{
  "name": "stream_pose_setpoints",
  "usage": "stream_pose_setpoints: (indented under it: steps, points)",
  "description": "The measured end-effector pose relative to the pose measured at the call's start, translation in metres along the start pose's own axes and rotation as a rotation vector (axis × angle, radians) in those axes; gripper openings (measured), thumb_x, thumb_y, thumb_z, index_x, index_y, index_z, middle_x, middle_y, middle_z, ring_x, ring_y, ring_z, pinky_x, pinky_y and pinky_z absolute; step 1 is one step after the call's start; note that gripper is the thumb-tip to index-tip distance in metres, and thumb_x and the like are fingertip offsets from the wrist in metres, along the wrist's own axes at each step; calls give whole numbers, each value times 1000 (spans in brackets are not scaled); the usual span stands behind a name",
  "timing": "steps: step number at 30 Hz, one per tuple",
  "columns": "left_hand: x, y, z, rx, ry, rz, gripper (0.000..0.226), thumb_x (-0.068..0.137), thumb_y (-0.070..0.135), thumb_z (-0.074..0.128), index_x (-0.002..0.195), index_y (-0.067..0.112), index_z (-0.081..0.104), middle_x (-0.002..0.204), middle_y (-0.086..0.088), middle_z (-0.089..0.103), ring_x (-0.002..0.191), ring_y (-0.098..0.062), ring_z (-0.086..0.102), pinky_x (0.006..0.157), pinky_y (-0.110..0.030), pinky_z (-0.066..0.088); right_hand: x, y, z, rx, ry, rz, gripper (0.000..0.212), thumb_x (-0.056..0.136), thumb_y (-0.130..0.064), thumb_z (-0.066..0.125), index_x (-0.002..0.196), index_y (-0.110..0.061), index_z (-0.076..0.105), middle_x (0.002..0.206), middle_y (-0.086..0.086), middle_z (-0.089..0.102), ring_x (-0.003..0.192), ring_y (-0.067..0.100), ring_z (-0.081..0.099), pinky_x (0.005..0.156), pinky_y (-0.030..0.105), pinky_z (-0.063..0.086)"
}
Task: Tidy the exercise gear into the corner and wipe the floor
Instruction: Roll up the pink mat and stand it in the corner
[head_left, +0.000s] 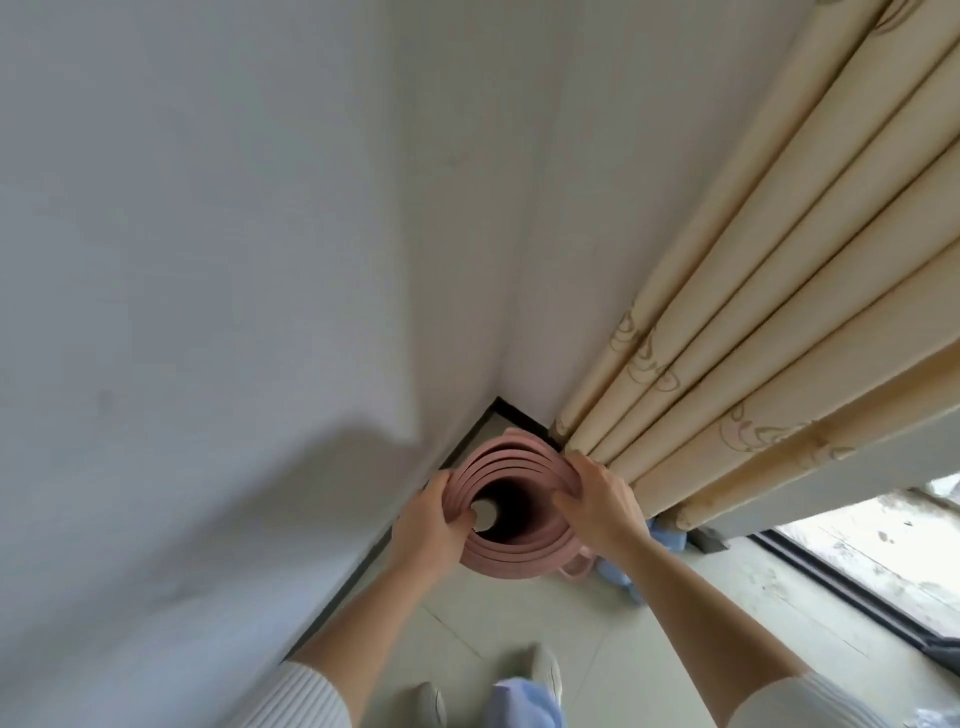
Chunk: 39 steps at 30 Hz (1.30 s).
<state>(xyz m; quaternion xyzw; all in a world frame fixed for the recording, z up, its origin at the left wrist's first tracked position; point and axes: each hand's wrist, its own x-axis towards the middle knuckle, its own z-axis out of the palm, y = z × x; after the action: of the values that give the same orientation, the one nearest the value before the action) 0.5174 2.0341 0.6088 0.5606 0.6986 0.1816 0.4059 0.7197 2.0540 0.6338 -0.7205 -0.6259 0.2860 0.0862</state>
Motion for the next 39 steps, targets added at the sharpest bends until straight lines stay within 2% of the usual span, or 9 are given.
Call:
stream_pose_setpoints:
  steps: [5,11,19,24,26,29,33,36,39]
  points:
    - [95,39,8,37,-11,35,42,87,28,60,127,25,50,109,4,65,97,-18,61,80,-29,48,93,12,-32,23,-2,-30,25,87,-24,57,112,-24,56,91,-9,55,75,15,52,52,16,32]
    - [185,72,45,68,-20,-99,45,86,29,57,129,28,44,108,5,63,98,-18,60,80,-30,49,194,44,-44,61,-71,-42,16,89,-29,58,103,-31,51,84,-15,53,76,9,53,55,13,31]
    - [268,76,85,53,17,-221,38,89,37,51,126,35,44,103,4,61,87,-15,60,67,-24,45,294,73,-20,137,-121,-42,11,90,-21,60,93,-25,51,83,-10,59,76,12,58,58,18,40]
    - [296,67,106,-36,49,-276,28,96,34,44,123,30,49,108,1,67,93,-20,63,81,-33,52,328,85,11,174,-112,-28,8,92,-23,56,100,-23,57,89,-9,63,82,15,61,67,23,47]
    - [302,64,112,-52,41,-281,30,97,29,44,126,25,48,115,-1,66,101,-23,62,85,-31,49,337,89,20,182,-170,-74,20,89,-15,58,108,-19,58,97,-7,64,90,17,61,70,19,45]
    - [306,65,112,-41,-3,-277,36,98,32,42,133,27,40,122,1,62,105,-22,60,83,-25,44,345,91,26,147,-235,-104,48,83,-12,62,129,-21,50,118,-4,59,109,17,56,88,27,46]
    - [304,73,104,-71,-78,-332,54,97,30,43,146,21,20,134,-4,54,118,-27,54,92,-28,41,340,86,27,111,-240,-135,63,83,-13,63,139,-26,38,132,-3,50,122,18,48,99,34,45]
    - [295,76,100,-95,-71,-340,66,97,30,45,151,17,9,144,-3,45,128,-24,47,100,-29,38,335,76,23,131,-181,-317,70,84,-9,63,144,-28,32,151,-9,33,134,11,39,108,26,37]
    - [285,82,97,-162,-53,-324,58,96,29,48,147,29,20,138,5,50,125,-19,49,92,-23,37,329,70,22,99,-226,-342,78,86,-7,61,149,-29,21,156,-7,24,127,11,45,105,27,43]
